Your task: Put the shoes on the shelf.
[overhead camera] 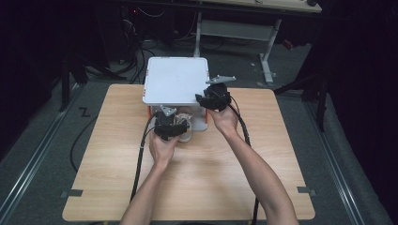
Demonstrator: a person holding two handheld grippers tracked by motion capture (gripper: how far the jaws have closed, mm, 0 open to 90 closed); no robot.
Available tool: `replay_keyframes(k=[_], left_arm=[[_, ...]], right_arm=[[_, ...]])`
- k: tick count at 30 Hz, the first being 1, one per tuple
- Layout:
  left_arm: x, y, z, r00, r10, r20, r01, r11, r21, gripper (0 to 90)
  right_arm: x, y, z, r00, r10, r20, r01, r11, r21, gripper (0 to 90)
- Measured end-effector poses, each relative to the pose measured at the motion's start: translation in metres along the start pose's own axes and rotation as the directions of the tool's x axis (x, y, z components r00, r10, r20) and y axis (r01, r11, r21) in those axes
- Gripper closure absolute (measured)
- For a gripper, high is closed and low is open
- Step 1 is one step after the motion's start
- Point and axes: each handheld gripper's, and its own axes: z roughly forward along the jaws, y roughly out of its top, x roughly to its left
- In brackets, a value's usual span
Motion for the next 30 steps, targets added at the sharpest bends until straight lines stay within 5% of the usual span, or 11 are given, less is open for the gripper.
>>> replay_keyframes(k=[6,13,22,30], left_arm=[[0.000,0.001,-0.027,0.9999,0.010,0.007,-0.010,0.9999,-0.008,19.8],[0.006,-0.028,-0.044,1.0000,0.001,0.007,-0.001,0.9978,0.066,16.9],[-0.003,-0.044,-0.028,0.9994,0.003,-0.036,0.003,0.9869,0.161,15.8],[-0.011,-0.042,-0.015,0.9982,-0.028,-0.053,0.036,0.9866,0.159,18.6]], right_arm=[[0.001,0.000,0.000,1.0000,0.002,0.005,-0.002,1.000,0.001,58.2],[0.001,-0.002,0.000,1.0000,0.000,0.010,0.001,1.000,-0.009,58.4],[0.002,-0.003,0.000,0.9999,0.002,0.015,-0.002,1.000,-0.019,58.5],[0.003,-0.003,0.000,0.9997,-0.002,0.023,0.002,1.000,-0.018,58.8]])
